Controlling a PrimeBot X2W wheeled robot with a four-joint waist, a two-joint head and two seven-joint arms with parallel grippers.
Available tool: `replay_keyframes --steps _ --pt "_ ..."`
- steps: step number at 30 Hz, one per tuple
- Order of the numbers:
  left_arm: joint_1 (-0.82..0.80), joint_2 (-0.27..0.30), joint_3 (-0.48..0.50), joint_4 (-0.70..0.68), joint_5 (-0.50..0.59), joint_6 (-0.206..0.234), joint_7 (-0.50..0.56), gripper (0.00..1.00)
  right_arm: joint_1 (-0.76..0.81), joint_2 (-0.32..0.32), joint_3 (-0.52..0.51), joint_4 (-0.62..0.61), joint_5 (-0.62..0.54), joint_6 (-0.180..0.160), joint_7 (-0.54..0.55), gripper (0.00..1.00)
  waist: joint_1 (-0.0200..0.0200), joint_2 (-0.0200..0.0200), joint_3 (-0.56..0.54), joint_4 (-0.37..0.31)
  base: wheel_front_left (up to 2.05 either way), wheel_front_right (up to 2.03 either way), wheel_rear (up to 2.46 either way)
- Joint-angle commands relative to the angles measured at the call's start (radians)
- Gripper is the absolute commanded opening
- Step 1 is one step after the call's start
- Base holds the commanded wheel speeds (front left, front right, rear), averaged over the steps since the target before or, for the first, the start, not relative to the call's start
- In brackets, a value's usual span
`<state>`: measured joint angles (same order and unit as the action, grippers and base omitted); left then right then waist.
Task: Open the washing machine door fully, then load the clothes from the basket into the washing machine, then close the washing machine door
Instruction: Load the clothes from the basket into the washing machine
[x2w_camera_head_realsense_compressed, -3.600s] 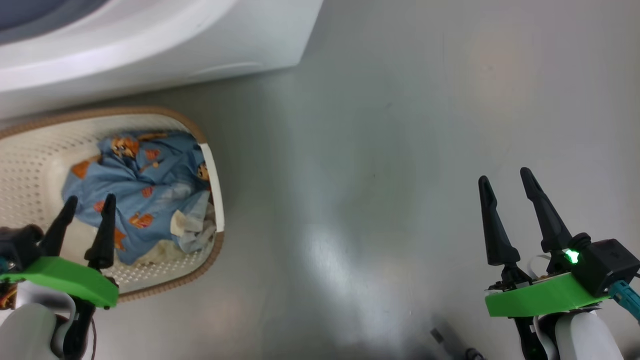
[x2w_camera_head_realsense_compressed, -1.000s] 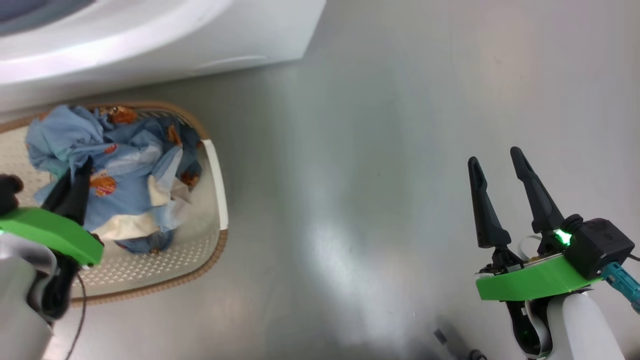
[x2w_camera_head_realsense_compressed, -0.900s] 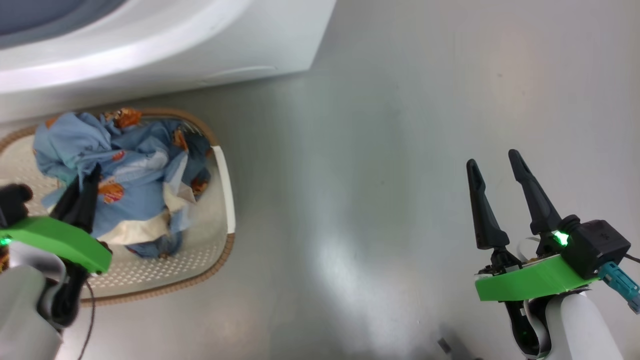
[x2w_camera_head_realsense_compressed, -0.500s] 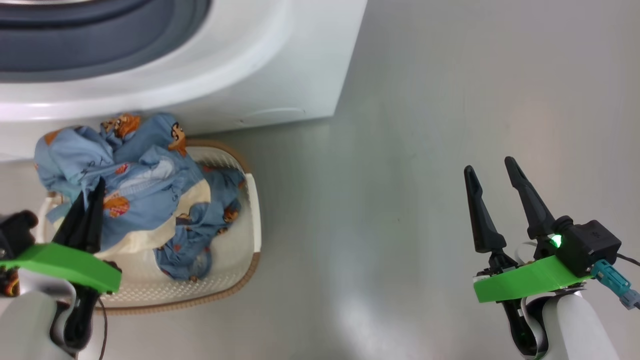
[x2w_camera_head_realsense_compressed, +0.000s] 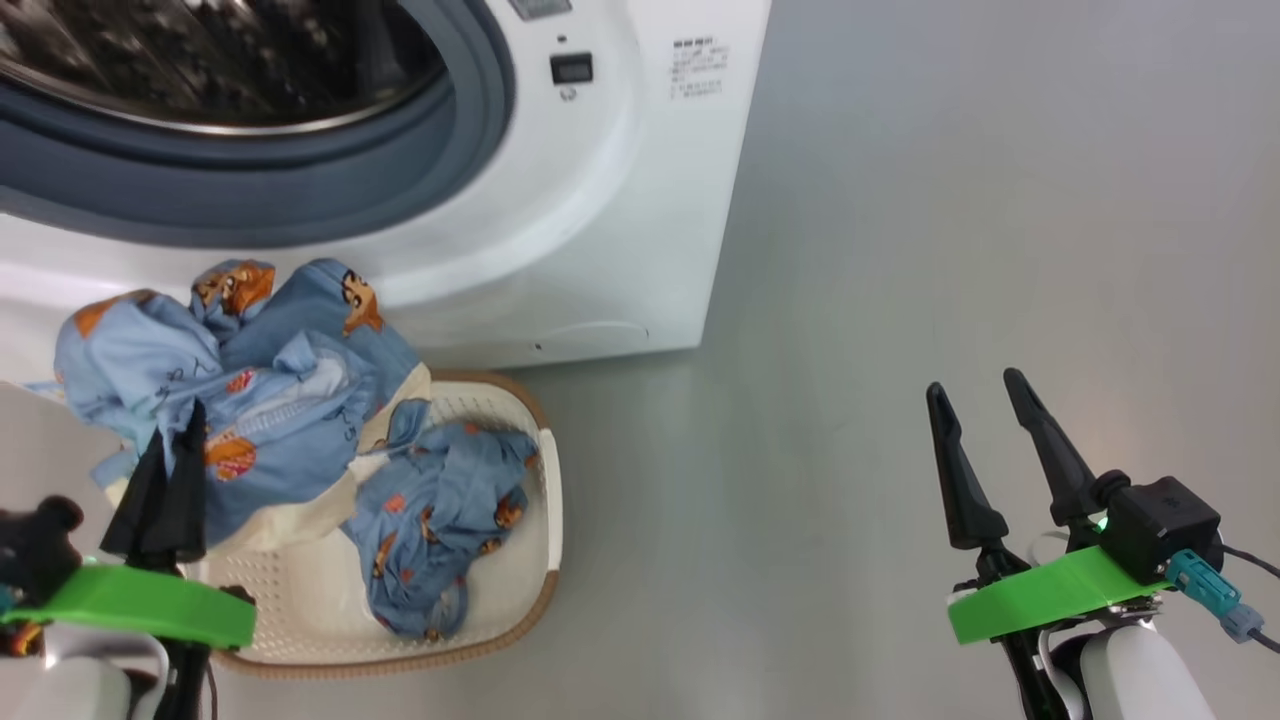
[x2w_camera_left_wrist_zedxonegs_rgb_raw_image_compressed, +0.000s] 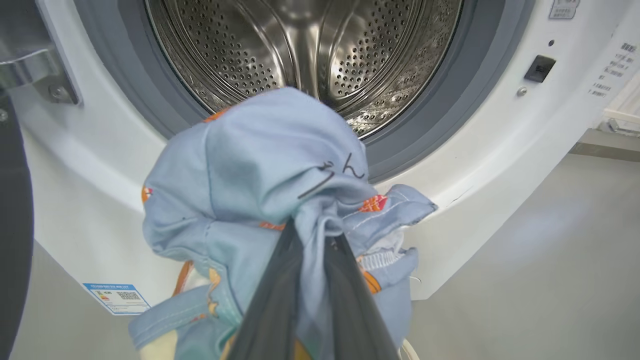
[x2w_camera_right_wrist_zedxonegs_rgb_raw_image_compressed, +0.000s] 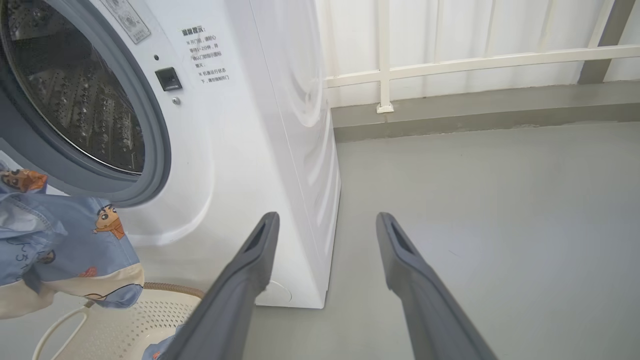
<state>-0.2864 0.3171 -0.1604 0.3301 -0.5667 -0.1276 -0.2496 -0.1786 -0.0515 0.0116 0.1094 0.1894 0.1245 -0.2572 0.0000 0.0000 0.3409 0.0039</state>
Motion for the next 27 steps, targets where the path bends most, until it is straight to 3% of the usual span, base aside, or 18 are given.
replay_keyframes --steps 1,14,27 --pt "0.011 0.023 0.053 -0.034 0.021 -0.003 -0.012 0.00 0.021 0.001 0.017 -0.018 0.013 0.006 -0.005 1.00 0.0000 0.0000 -0.061 0.016 0.00 0.00 0.00" --pt "0.177 -0.090 0.209 -0.195 0.207 -0.003 -0.012 0.00 0.085 0.001 0.003 -0.001 0.008 0.006 -0.005 1.00 0.0000 0.0000 -0.215 0.018 0.00 0.00 0.00" --pt "0.331 -0.152 0.267 -0.258 0.287 -0.003 -0.012 0.00 0.155 0.001 -0.002 -0.006 0.009 0.006 -0.005 1.00 0.0000 0.0000 -0.291 -0.007 0.00 0.00 0.00"
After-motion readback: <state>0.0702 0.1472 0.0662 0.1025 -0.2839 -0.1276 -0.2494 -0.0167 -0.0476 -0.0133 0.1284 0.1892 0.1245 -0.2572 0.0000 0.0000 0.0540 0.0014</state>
